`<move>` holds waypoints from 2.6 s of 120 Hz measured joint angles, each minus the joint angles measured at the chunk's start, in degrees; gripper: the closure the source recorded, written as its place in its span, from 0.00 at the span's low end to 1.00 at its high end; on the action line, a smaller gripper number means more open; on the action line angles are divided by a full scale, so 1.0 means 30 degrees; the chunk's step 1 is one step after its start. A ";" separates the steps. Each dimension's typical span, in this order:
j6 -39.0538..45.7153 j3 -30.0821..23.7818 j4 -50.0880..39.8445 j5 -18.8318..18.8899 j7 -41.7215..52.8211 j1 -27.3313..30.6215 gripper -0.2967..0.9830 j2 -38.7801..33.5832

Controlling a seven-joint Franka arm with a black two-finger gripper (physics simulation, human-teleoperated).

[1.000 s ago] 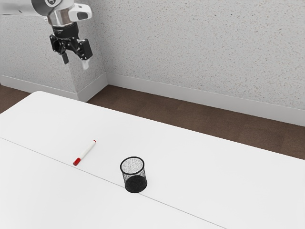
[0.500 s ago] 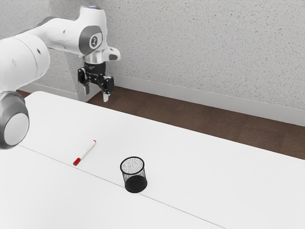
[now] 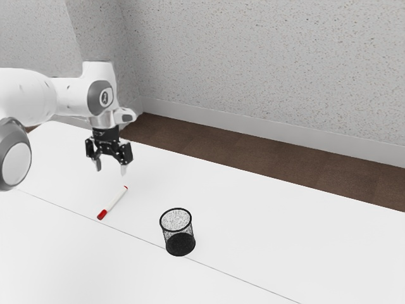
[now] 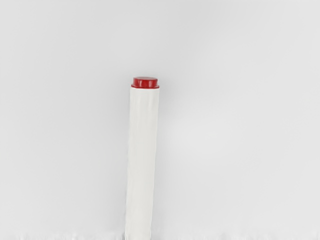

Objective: Put the marker into the pen holder.

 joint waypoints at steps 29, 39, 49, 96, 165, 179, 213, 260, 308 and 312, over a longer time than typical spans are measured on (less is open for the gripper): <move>0.2781 -0.0017 -0.4387 0.0996 0.0523 -0.0049 0.25 -0.0931; 0.4491 -0.0030 -0.5774 0.1141 0.0967 -0.0171 0.25 -0.1065; 0.6127 -0.0044 -0.7085 0.1190 0.1479 -0.0388 0.25 -0.1481; 0.9926 -0.0022 -0.9047 0.1248 0.3276 -0.0570 0.25 -0.1999; 1.0593 -0.0014 -1.0384 0.1222 0.4370 -0.0629 0.28 -0.2804; 1.0614 -0.0018 -1.0436 0.1223 0.4438 -0.0623 0.32 -0.2836; 1.0790 -0.0019 -1.0416 0.1220 0.4559 -0.0639 0.47 -0.2823; 1.0994 -0.0019 -1.0408 0.1228 0.4651 -0.0783 0.60 -0.2979; 1.1002 -0.0019 -1.0568 0.1229 0.4689 -0.0802 0.68 -0.3058; 1.1004 -0.0019 -1.0567 0.1229 0.4691 -0.0802 0.70 -0.3058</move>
